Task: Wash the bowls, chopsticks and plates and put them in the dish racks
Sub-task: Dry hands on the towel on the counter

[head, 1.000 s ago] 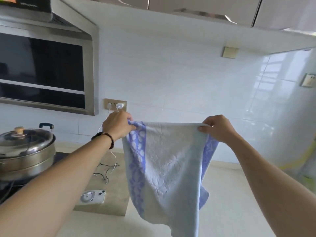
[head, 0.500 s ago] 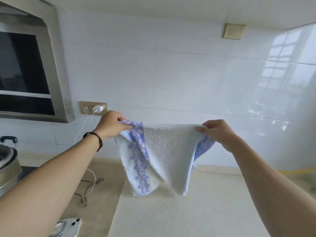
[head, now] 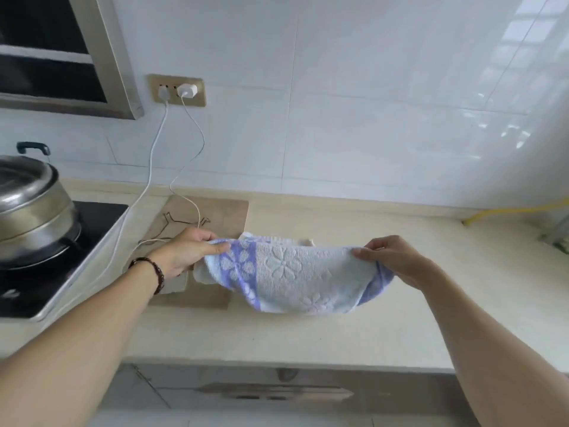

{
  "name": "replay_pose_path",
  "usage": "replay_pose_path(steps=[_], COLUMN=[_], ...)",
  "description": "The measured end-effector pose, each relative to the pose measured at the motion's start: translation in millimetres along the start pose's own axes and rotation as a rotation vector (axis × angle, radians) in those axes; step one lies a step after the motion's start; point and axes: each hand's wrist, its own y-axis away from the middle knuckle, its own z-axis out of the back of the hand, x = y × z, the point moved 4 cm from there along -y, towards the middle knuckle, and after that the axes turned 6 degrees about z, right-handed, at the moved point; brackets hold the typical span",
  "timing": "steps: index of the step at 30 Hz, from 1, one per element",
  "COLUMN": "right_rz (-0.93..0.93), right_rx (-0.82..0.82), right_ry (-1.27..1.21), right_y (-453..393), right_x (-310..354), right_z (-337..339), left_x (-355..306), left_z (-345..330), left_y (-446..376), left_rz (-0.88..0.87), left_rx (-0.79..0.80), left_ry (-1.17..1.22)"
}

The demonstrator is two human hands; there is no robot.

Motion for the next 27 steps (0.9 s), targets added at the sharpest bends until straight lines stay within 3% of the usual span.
replay_pose_path(steps=[3, 7, 12, 14, 16, 18, 20, 22, 27], right_rz=[-0.081, -0.157, -0.111, -0.093, -0.108, -0.057, 0.085, 0.145, 0.170], right_rx=[0.036, 0.068, -0.120, -0.201, -0.233, -0.143, 0.059, 0.263, 0.184], right_ry=[0.071, 0.184, 0.206, 0.244, 0.466, 0.726, 0.797, 0.858, 0.969], right_y=[5.6, -13.9, -87.7, -125.3, -153.2, -166.9, -155.3, -147.2, -204.9], right_x=[-37.5, -68.1, -70.4, -71.9, -81.2, -98.2, -111.5, -129.1, -139.5], right_z=[-25.3, -38.5, -33.5, -34.0, -47.5, -82.7, -129.6, -173.3, -184.2], left_x=[43.2, 61.2, 24.1, 12.7, 16.2, 37.3, 68.5, 105.1, 111.8], left_z=[-13.9, -37.1, -49.3, -55.7, -68.8, -96.5, -132.0, -154.1, -152.6], left_y=[-13.6, -45.1, -114.2, -144.6, -166.6, -179.9, -173.8, -176.7, -234.9], left_rz=[0.104, 0.083, 0.007, 0.007, -0.012, -0.108, -0.182, -0.150, -0.167], left_rx=[0.002, -0.111, -0.332, -0.452, -0.520, -0.407, -0.122, 0.040, -0.128], left_ry=[-0.089, -0.217, -0.232, -0.352, -0.569, -0.737, -0.912, -1.073, -1.077])
